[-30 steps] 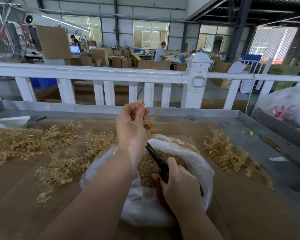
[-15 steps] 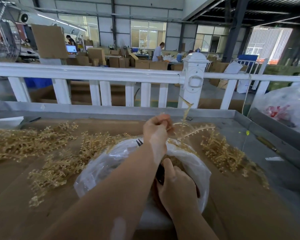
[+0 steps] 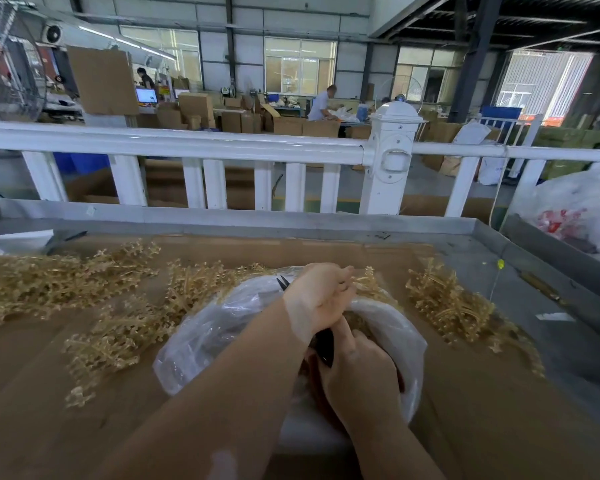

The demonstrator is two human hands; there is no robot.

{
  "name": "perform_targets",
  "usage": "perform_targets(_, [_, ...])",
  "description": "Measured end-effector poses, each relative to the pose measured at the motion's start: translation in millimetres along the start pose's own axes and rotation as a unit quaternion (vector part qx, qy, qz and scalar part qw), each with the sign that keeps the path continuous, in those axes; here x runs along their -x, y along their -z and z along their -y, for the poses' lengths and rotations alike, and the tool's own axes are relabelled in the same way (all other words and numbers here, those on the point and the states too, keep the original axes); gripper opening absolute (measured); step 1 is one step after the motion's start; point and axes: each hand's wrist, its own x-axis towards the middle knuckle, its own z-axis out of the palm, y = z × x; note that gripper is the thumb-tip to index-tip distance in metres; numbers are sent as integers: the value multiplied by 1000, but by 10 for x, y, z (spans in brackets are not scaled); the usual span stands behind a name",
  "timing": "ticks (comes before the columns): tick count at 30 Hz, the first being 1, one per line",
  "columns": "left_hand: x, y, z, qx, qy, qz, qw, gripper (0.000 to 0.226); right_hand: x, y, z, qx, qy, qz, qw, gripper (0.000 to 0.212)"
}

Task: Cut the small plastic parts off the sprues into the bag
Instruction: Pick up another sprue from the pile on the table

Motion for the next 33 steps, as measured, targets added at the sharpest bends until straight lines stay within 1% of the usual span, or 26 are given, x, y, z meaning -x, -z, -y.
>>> perform_targets(1, [1, 40, 7, 7, -6, 4, 1000, 25, -13, -4, 4, -7, -4, 12, 1000, 55])
perform_targets(2, [18, 93, 8, 14, -15, 6, 1000, 23, -16, -17, -23, -13, -10, 13, 1000, 54])
perform_targets(4, [87, 233, -10, -1, -60, -9, 998, 26, -6, -69, -66, -5, -1, 2, 1000, 48])
perform_targets(6, [203, 381, -44, -57, -138, -39, 988, 15, 0, -119, -78, -19, 8, 0, 1000, 44])
perform_targets(7, [246, 475, -71, -101, -180, -65, 976, 16, -5, -136, -81, -17, 6, 5, 1000, 44])
perform_targets(8, [287, 568, -111, -153, -212, -108, 959, 20, -12, -136, -90, -18, 5, 8, 1000, 43])
perform_targets(10, [299, 776, -191, -269, -254, -195, 908, 23, -13, -126, -96, -25, -4, 15, 1000, 43])
perform_targets(12, [281, 977, -247, -356, -272, -272, 851, 15, -10, -130, -96, -29, -6, 22, 999, 43])
perform_targets(13, [273, 1070, -260, -389, -280, -301, 824, 10, -10, -133, -99, -30, -6, 22, 999, 43])
perform_targets(15, [233, 1234, -275, -470, -292, -335, 762, 11, -8, -145, -103, -26, -3, 14, 1000, 42])
perform_targets(17, [179, 1370, -279, -568, -262, -341, 702, 21, -9, -125, -94, -24, -8, 23, 999, 41])
perform_targets(18, [152, 1417, -276, -613, -224, -340, 677, 27, -12, -118, -88, -23, -10, 29, 999, 41])
perform_targets(19, [130, 1451, -270, -646, -180, -337, 661, 32, -12, -117, -86, -24, -9, 30, 999, 41])
perform_targets(20, [118, 1467, -260, -663, -135, -330, 658, 37, -11, -114, -85, -29, -9, 30, 999, 40])
perform_targets(21, [115, 1468, -243, -669, -95, -323, 663, 42, -12, -112, -87, -32, -8, 28, 999, 39])
perform_targets(23, [108, 1461, -197, -673, -34, -317, 667, 50, -14, -115, -85, -29, -5, 28, 999, 37])
perform_targets(25, [104, 1460, -161, -693, -9, -317, 648, 55, -13, -117, -78, -27, -2, 28, 999, 35])
perform_targets(27, [102, 1477, -143, -713, -22, -323, 622, 57, -14, -124, -81, -24, 1, 17, 1000, 33])
perform_targets(29, [113, 1483, -147, -721, -53, -338, 603, 55, -12, -120, -81, -18, 2, 15, 1000, 33])
perform_targets(31, [129, 1493, -167, -705, -99, -368, 597, 51, -6, -116, -83, -23, 1, 27, 999, 34])
perform_targets(33, [153, 1507, -199, -675, -170, -398, 597, 39, -8, -118, -85, -24, -1, 32, 999, 35])
